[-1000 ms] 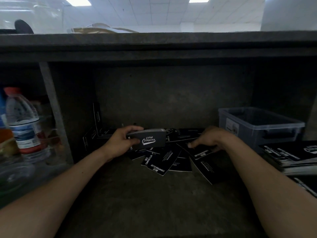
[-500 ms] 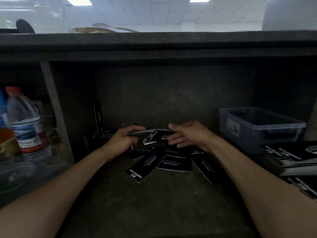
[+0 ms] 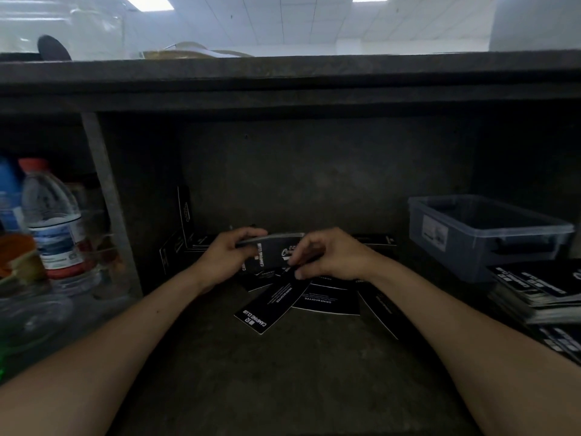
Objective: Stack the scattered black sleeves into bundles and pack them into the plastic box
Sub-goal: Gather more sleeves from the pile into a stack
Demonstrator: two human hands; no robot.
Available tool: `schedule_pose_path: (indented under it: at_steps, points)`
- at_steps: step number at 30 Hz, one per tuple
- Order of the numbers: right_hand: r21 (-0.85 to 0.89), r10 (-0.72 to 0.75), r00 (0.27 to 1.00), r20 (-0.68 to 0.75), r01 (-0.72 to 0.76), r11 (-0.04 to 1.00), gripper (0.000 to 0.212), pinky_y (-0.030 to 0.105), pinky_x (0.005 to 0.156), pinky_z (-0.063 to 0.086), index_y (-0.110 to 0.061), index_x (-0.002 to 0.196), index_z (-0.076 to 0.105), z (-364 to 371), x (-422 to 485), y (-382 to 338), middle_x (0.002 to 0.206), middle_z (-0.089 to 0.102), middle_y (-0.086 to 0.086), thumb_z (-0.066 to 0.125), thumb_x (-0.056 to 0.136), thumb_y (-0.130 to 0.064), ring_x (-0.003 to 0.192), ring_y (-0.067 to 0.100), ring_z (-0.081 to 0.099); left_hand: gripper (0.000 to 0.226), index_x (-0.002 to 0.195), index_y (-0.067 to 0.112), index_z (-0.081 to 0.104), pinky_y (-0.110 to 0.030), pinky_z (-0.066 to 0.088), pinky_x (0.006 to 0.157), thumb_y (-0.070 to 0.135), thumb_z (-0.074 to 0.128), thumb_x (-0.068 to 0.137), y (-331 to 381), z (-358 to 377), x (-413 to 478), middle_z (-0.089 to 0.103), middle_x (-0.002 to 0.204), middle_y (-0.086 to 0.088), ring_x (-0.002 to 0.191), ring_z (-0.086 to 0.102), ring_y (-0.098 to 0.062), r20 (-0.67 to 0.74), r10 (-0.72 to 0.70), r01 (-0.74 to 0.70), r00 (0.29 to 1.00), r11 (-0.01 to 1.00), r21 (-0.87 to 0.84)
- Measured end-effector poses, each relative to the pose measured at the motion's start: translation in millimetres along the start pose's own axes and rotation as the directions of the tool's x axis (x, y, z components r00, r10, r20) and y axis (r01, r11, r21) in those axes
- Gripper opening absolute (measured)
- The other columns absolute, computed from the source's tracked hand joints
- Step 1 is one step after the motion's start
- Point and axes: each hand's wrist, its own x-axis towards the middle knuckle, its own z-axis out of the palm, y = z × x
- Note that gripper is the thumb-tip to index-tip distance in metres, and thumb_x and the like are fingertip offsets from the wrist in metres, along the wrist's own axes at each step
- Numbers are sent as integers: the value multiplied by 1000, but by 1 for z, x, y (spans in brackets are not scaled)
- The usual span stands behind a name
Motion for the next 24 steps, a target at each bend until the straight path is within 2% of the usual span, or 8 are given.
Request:
schedule_pose_path:
  at_steps: [2,5,10,13,15,19,21,24]
  points:
    - [-143,75,972,222,-44,989,43,14,99,44,-26,111,72,-1,-4,-2,121,69,-11,85,73,-11,114,1,61,38,120,17,66,-16,55,80,-6,55,92,0,-3,2,70,111,3,96,67,-6,-17,-39,38,999,998,-41]
    - [-283,114,955,276,-33,959,50,21,110,35,-39,117,69,-5,-4,-3,129,63,-19,87,71,-29,123,-1,53,44,115,18,67,-12,55,74,-12,47,89,1,-4,1,70,108,2,95,66,-10,-20,-79,78,997,995,-70]
    - [-374,89,982,168,-20,927,46,25,89,51,-41,104,74,-6,-4,-2,100,71,-11,90,61,-47,97,7,64,46,117,17,68,-23,54,82,-12,47,87,2,-3,1,71,112,-5,99,66,-15,0,-107,106,994,993,-45]
    - [-376,14,989,147,43,926,36,32,88,54,-34,97,78,-5,-5,-1,94,74,-15,84,67,-53,91,3,67,45,119,12,67,-16,52,76,-13,46,87,8,-1,-1,69,106,-2,96,63,-14,-4,-102,102,995,994,-39]
    - [-404,-70,996,59,88,910,26,34,81,56,-30,89,80,-7,-7,-3,85,75,-16,78,76,-53,82,3,69,44,117,10,66,-13,53,70,-13,43,87,11,-1,-3,69,101,-1,92,63,-16,1,-125,125,992,990,-72]
    - [-669,-243,954,-178,64,741,30,35,74,54,-29,93,75,-15,-5,3,87,73,-10,62,89,-56,80,9,65,27,110,11,72,-39,50,97,17,50,96,9,-5,-4,72,113,-11,111,66,-29,84,-162,178,983,954,-243]
    - [-676,-247,927,-281,-9,737,30,34,74,54,-29,95,74,-16,-1,12,87,74,-5,60,90,-55,81,14,66,30,110,20,72,-29,51,94,39,66,89,9,-7,-7,74,112,-1,107,68,-14,116,-121,140,986,976,-166]
    - [-476,-239,874,-424,10,879,16,29,76,54,-23,87,76,-10,8,20,82,75,-5,73,86,-39,77,12,68,39,117,20,68,-8,50,74,14,80,81,5,-4,-8,70,108,8,93,68,0,74,-24,19,997,998,59]
